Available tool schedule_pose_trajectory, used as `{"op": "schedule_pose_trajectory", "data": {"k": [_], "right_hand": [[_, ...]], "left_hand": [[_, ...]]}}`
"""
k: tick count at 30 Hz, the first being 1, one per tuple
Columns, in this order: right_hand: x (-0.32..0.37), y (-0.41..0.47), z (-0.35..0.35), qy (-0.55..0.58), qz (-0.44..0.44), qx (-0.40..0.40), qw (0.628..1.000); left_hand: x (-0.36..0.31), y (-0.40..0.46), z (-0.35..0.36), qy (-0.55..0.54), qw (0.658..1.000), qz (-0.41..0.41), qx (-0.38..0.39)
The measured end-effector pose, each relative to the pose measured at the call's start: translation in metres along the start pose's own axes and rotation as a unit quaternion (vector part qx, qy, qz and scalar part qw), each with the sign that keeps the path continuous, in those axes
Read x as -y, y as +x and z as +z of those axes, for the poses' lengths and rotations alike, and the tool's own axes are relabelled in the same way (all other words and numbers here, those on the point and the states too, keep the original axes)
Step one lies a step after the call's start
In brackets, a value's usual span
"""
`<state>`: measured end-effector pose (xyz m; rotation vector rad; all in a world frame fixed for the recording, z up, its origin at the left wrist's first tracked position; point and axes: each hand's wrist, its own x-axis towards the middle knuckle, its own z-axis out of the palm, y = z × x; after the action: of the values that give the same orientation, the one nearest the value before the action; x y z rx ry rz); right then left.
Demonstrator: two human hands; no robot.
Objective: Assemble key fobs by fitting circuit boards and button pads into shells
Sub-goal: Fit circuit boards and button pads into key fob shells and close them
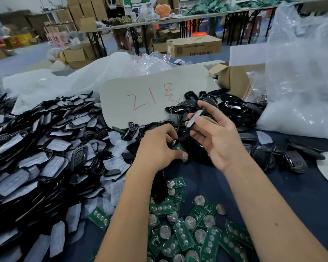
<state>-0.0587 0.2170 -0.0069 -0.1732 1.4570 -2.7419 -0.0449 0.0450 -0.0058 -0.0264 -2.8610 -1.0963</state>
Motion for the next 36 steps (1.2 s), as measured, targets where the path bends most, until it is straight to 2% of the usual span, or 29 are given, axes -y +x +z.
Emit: {"op": "schedule_pose_trajectory", "data": {"k": [4, 7, 9, 16, 21, 28, 36], "right_hand": [[0.003, -0.002, 0.001, 0.009, 0.019, 0.033, 0.999], [0.004, -0.002, -0.001, 0.031, 0.035, 0.064, 0.997], [0.003, -0.003, -0.001, 0.036, 0.045, 0.085, 0.995], [-0.002, -0.002, -0.002, 0.001, 0.049, 0.099, 0.994], [-0.003, -0.001, -0.006, -0.033, 0.049, 0.084, 0.995], [-0.005, 0.0, -0.006, -0.041, 0.053, 0.067, 0.996], [-0.005, 0.002, -0.007, -0.062, 0.025, 0.039, 0.997]], "left_hand": [[0.005, 0.001, 0.0, -0.192, 0.981, 0.0, -0.041], [-0.001, 0.0, -0.002, -0.411, 0.909, -0.02, -0.067], [-0.004, -0.001, -0.002, -0.469, 0.88, -0.034, -0.062], [-0.011, -0.001, 0.006, -0.483, 0.866, -0.091, -0.089], [-0.007, 0.0, 0.002, -0.487, 0.862, -0.131, -0.04], [-0.002, -0.001, -0.003, -0.5, 0.859, -0.105, 0.008], [0.001, 0.0, -0.003, -0.491, 0.867, -0.077, -0.034]]}}
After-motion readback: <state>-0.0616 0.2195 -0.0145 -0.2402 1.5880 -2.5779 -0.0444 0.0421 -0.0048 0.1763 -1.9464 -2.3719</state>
